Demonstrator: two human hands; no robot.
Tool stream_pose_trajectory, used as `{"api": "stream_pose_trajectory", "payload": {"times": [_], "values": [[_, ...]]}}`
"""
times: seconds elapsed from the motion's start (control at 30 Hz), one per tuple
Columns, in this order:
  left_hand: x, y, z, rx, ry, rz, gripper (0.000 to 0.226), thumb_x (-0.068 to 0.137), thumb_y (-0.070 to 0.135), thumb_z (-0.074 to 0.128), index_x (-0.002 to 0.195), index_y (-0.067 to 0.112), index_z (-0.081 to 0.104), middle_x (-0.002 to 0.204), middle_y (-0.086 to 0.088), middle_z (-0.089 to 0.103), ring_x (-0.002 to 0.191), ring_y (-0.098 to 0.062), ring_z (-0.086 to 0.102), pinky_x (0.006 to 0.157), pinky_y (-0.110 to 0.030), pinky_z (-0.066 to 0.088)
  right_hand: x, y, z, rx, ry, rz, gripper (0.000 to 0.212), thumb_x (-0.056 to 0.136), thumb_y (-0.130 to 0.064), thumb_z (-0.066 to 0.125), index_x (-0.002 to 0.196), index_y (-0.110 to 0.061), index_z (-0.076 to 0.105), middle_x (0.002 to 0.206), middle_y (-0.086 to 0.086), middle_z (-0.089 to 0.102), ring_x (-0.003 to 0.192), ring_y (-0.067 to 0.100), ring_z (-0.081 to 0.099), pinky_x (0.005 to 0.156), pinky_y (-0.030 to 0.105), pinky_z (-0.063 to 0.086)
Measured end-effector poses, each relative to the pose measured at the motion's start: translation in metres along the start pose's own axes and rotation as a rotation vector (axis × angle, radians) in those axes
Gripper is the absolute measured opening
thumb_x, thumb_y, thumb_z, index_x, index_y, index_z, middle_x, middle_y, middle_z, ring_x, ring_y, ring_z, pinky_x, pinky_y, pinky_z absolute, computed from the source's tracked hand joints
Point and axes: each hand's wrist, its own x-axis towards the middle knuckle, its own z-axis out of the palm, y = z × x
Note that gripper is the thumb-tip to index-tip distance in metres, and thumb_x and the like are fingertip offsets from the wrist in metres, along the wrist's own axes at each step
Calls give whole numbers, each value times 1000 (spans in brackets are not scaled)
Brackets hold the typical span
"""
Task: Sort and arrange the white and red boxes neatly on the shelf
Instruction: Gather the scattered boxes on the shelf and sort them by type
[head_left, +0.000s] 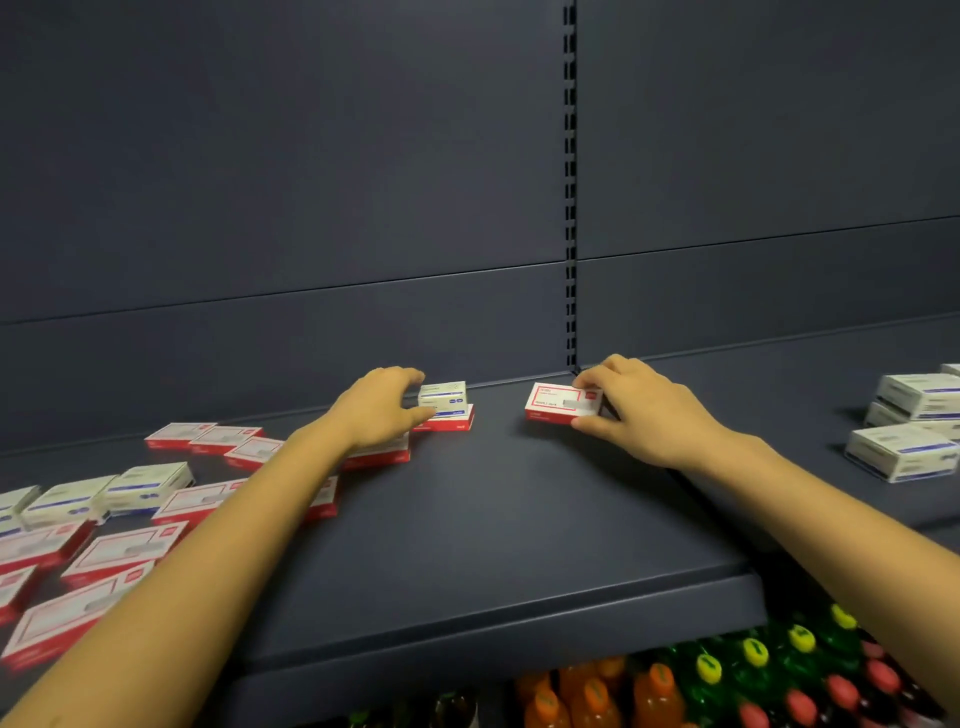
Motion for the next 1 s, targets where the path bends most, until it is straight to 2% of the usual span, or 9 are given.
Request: {"api": "stream_pose_trajectory", "payload": {"times": [0.1, 0.2, 0.33, 0.47, 0.57, 0.67, 0.8, 0.9, 1.0], "values": [[14, -1, 7, -63, -62, -12, 51, 87, 23, 60, 131, 2, 44, 136, -14, 49, 122, -28, 49, 99, -34, 38, -12, 3, -8, -7, 24, -7, 44, 88, -44, 54, 127, -26, 44, 130, -4, 45, 118, 15, 43, 76, 28, 39], [23, 0, 12, -96, -80, -11, 37, 85, 21, 61, 116, 1, 56, 122, -17, 54, 107, -31, 55, 90, -36, 42, -21, 9, -15, -6, 27, 2, 44, 88, -44, 54, 127, -27, 44, 129, -5, 45, 118, 14, 42, 79, 30, 41], [26, 5, 14, -130, 3, -18, 35, 80, 21, 69, 110, 6, 60, 115, -14, 54, 100, -28, 56, 88, -35, 44, -34, 22, -24, 19, 28, 26, 43, 88, -43, 55, 127, -28, 44, 129, -6, 46, 118, 13, 42, 81, 30, 43], [17, 35, 11, -213, 115, 84, 34, 77, 22, 72, 106, 11, 61, 108, -8, 55, 96, -23, 55, 79, -25, 39, -49, 42, -39, 47, 63, 26, 42, 87, -43, 56, 125, -28, 46, 127, -7, 46, 114, 11, 43, 82, 33, 46], [6, 66, 8, -273, 163, 151, 36, 75, 26, 74, 107, 15, 61, 109, -5, 57, 96, -19, 56, 74, -28, 47, -59, 58, -53, 88, 101, 30, 40, 86, -43, 57, 123, -29, 48, 124, -8, 47, 111, 11, 44, 87, 40, 47], [-3, 111, 8, -322, 162, 207, 34, 73, 27, 75, 103, 18, 63, 106, -2, 61, 91, -17, 60, 65, -16, 47, -75, 87, -71, 108, 121, 33, 38, 86, -43, 57, 121, -30, 50, 122, -8, 48, 112, 11, 45, 89, 43, 47], [-15, 182, 16, -379, 133, 245, 29, 71, 30, 77, 97, 24, 65, 99, 4, 65, 87, -13, 63, 71, -15, 48, -99, 135, -100, 143, 137, 34, 38, 85, -40, 60, 120, -28, 52, 120, -6, 50, 109, 13, 48, 90, 45, 47], [-19, 239, 31, -417, 101, 264, 28, 71, 29, 77, 96, 24, 65, 94, 9, 66, 87, -12, 65, 75, -21, 52, -119, 177, -122, 188, 135, 29, 38, 85, -36, 60, 121, -26, 53, 120, -4, 51, 107, 14, 50, 89, 44, 49], [-19, 290, 51, -446, 80, 269, 28, 71, 27, 77, 95, 21, 66, 97, 3, 68, 87, -15, 65, 80, -28, 53, -139, 222, -140, 213, 131, 18, 37, 84, -35, 61, 119, -26, 54, 118, -5, 52, 104, 11, 51, 87, 43, 50]]}}
